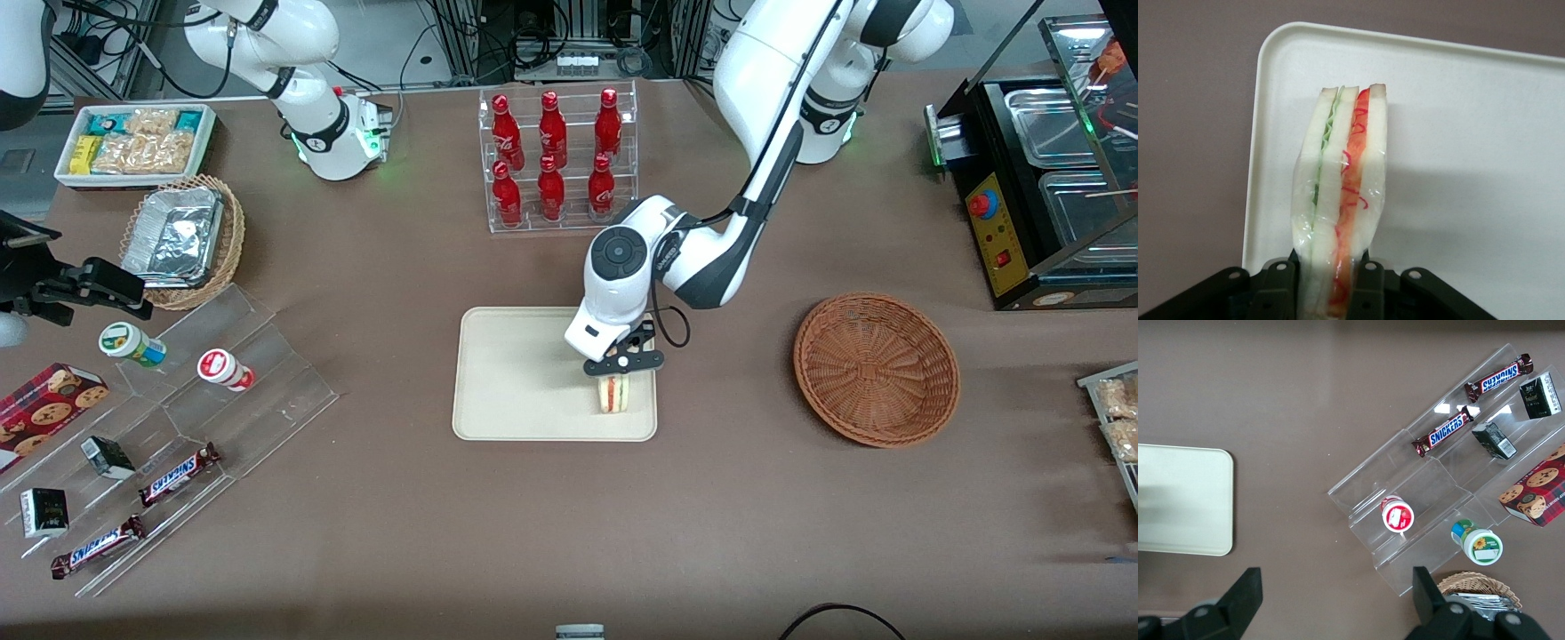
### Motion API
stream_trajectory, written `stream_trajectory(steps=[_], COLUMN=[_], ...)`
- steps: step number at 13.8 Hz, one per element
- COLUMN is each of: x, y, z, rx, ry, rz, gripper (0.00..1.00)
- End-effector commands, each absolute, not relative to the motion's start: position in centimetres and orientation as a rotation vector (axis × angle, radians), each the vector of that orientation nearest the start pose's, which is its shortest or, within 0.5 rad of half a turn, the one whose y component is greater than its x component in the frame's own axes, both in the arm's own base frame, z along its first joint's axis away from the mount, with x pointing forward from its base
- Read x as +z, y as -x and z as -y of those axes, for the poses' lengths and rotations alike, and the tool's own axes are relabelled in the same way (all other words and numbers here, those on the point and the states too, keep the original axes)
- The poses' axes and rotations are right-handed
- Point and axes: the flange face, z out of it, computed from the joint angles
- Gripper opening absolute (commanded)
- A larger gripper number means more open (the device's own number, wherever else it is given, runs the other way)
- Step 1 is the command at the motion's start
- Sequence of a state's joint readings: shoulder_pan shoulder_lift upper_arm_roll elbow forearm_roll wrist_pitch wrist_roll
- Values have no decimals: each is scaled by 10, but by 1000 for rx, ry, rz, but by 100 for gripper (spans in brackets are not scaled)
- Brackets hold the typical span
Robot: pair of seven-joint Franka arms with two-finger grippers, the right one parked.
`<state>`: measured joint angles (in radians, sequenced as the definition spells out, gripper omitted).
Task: Place sandwich from basket to tray
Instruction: 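Lower the sandwich onto the tray and open the left gripper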
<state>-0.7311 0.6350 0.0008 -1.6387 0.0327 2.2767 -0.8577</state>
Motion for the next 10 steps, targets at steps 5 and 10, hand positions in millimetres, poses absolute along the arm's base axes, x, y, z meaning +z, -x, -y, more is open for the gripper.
stream_trajectory(steps=[5, 10], x=[227, 236], y=[-511, -514], z=[469, 469], rx=[-45, -62], ry=[3098, 3107], rz=[88, 97], gripper=[45, 99])
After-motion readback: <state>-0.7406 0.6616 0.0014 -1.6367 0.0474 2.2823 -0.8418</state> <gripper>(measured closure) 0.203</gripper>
